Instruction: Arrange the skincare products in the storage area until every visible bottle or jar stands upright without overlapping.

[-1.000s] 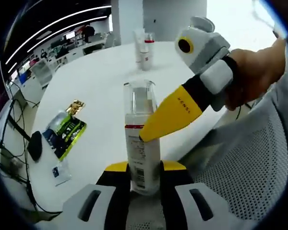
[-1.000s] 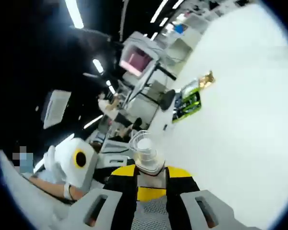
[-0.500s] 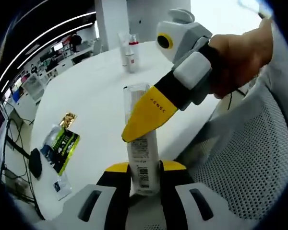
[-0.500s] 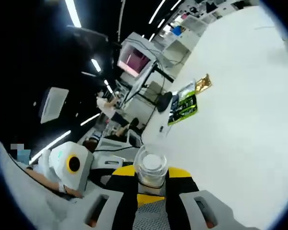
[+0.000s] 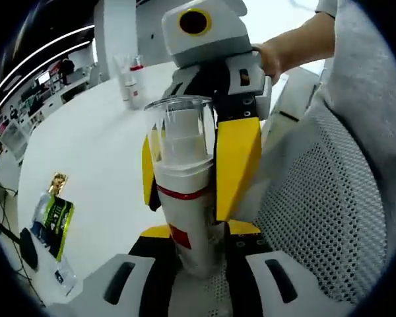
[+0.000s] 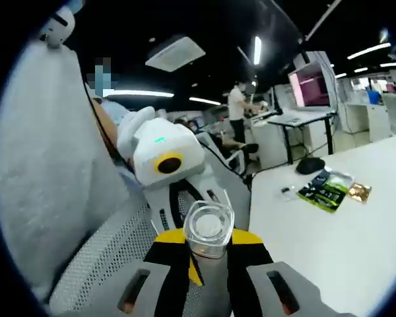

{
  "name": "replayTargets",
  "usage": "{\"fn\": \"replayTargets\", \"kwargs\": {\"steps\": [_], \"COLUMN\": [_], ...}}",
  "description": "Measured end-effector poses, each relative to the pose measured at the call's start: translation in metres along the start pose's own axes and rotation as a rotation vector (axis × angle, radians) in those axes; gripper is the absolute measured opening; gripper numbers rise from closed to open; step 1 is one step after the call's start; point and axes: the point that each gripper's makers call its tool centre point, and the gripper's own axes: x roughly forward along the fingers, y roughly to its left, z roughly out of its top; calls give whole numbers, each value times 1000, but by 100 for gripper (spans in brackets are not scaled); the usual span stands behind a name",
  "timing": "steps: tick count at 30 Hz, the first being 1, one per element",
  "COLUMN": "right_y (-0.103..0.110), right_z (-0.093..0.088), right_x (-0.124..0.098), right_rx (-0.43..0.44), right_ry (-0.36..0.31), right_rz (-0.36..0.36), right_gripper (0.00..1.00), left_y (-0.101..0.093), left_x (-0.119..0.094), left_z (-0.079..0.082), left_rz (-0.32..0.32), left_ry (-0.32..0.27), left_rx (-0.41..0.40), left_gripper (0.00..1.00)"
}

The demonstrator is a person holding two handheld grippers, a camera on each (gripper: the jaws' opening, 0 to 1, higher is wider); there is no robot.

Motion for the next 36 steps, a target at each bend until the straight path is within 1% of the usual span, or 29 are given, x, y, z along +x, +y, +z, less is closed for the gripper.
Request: {"fn": "replayTargets", "kwargs": {"steps": [4,5,6,7,8,9,10,11,12,14,15,16,17,18,20,21,22,23,24,25,26,27,28,29,31,33,34,35,36], "right_y": [-2,-2,-3,-6,-10,-16,-21,-26,-29,-39,-41,-43,-50,-50,-52,-59,-60,-63,-62,-63,-64,-65,-62,-62,-63,-64,-63,-60,-59], "right_z": [3,3,3,2,-3,-5,-5,-3,-4,-9,-10,-6,-7,-10,-14,-8,-6,-2,-2,-5,-10,-11,-10,-7,-6,-6,-6,-7,-6], "right_x": [-7,-7,-6,-4,-3,1,2,4,3,4,7,8,7,7,11,10,9,10,13,14,13,14,16,15,12,9,8,9,8], "right_rx": [-5,-7,9,81,131,214,294,359,391,540,679,727,815,855,928,942,940,957,970,965,918,835,817,852,822,824,796,774,751], "right_ry": [-29,-35,-44,-56,-49,-64,-84,-126,-133,-158,-192,-224,-251,-237,-221,-273,-286,-300,-279,-247,-202,-155,-142,-167,-162,-171,-158,-136,-131], "right_rz": [5,3,0,-35,-65,-114,-162,-210,-236,-330,-348,-345,-377,-392,-430,-467,-474,-491,-487,-502,-523,-526,-505,-506,-493,-471,-447,-415,-398], "right_gripper": [14,14,14,14,14,14,14,15,15,16,16,17,17,18,19,22,24,24,23,21,19,18,18,18,17,17,17,17,17], "left_y": [4,4,2,4,8,10,17,17,20,33,38,38,38,40,42,42,42,40,41,42,42,42,44,45,44,45,44,42,42], "left_x": [-3,-3,-4,-4,-5,-5,-5,-4,-3,-7,-8,-7,-7,-7,-8,-8,-7,-6,-6,-7,-8,-8,-9,-9,-8,-8,-7,-7,-6], "left_z": [7,7,5,3,-2,-6,-10,-9,-10,-17,-20,-20,-21,-23,-28,-27,-27,-30,-32,-31,-31,-31,-31,-30,-26,-23,-22,-22,-21], "left_rz": [11,13,0,12,34,49,84,83,103,175,197,192,206,225,237,238,238,238,242,245,249,249,258,260,252,252,236,230,225], "left_ry": [-36,-38,-24,-13,14,33,47,46,49,74,85,90,92,98,125,123,124,145,153,150,149,150,153,146,123,104,93,99,93], "left_rx": [-32,-49,-85,-80,-78,-97,-117,-117,-129,-213,-238,-221,-206,-196,-203,-196,-186,-150,-137,-142,-144,-143,-134,-131,-150,-120,-129,-133,-124], "left_gripper": [23,23,23,22,22,22,22,22,22,22,22,22,22,22,22,22,22,22,22,22,22,22,22,22,22,22,22,22,22]}}
